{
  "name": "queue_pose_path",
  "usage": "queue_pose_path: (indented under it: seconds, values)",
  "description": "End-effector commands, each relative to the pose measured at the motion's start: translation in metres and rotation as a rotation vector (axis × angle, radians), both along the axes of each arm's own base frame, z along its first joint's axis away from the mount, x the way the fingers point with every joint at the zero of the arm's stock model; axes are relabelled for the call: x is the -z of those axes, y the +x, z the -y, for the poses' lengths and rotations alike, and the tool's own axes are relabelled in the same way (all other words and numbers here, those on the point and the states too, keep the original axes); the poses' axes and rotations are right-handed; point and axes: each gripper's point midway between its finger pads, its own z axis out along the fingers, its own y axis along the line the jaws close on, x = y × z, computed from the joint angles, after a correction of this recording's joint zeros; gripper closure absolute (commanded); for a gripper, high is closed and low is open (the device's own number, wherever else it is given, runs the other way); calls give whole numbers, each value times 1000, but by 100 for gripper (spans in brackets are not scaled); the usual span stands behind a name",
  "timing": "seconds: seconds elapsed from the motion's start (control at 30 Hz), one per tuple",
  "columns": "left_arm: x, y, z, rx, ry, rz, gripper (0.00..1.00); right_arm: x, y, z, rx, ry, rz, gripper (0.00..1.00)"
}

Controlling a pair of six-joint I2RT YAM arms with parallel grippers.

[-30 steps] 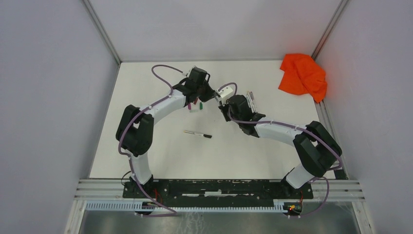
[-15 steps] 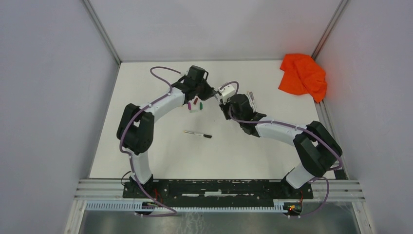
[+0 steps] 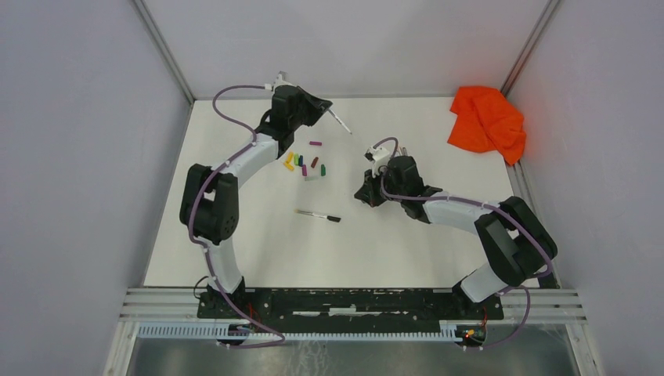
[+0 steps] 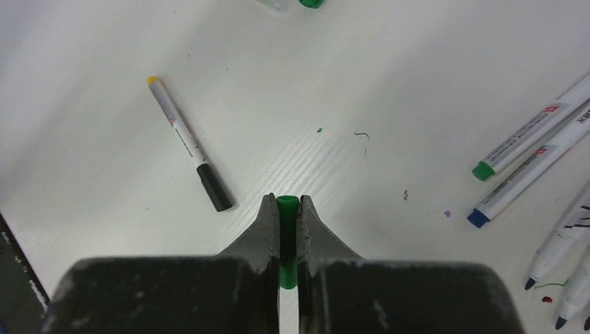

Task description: Open the pen caps

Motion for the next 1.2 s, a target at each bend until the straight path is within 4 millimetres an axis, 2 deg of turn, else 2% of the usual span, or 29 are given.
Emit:
queue_pose_path:
  seconds: [0.0, 0.17, 0.2, 0.4, 0.53, 0.67, 0.8, 1.0, 1.17]
  values:
    - [-52, -8, 8, 64, 9, 182, 98, -38, 10, -20, -45, 129, 33, 100]
    - [-55, -27, -23, -36, 70, 196, 98, -47, 43, -32, 5, 134, 41, 100]
    - [-63, -34, -31, -65, 77, 210, 98, -46, 50, -35, 17, 135, 37, 100]
    - [-71, -72, -85, -263, 127, 212, 98, -33, 91, -57, 75, 160, 4, 99]
    - [-81, -97, -102, -316, 141, 246, 98, -23, 113, -76, 87, 195, -28, 97]
    - [-86, -111, -102, -311, 161, 268, 98, -16, 132, -89, 105, 200, -36, 91]
    - [-86, -119, -95, -285, 194, 272, 98, -6, 140, -98, 115, 199, -49, 82]
    - [-78, -125, -88, -266, 213, 262, 98, 5, 141, -104, 103, 203, -65, 75]
    - [-77, -127, -84, -261, 216, 261, 98, 1, 140, -105, 96, 209, -62, 72]
